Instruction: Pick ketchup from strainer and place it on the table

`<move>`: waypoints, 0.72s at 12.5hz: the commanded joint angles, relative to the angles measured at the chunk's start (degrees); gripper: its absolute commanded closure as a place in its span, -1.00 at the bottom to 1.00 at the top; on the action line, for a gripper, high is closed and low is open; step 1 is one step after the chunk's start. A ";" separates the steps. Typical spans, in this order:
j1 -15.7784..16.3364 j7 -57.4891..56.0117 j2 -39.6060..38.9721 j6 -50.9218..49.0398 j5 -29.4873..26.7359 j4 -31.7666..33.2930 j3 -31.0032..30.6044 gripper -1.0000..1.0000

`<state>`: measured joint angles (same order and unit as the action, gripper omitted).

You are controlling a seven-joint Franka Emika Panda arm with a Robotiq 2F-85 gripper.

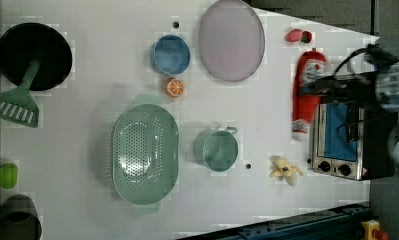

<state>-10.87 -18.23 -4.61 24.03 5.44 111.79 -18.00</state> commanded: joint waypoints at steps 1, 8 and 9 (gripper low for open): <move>-1.97 -9.68 1.40 -0.31 -0.83 0.56 4.47 -0.13; -2.06 -11.10 0.80 6.85 -0.83 12.00 10.93 -0.13; -2.03 -11.05 0.69 9.63 -0.83 14.74 10.89 -0.13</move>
<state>-15.54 -26.58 -4.89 33.40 5.10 125.22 -5.43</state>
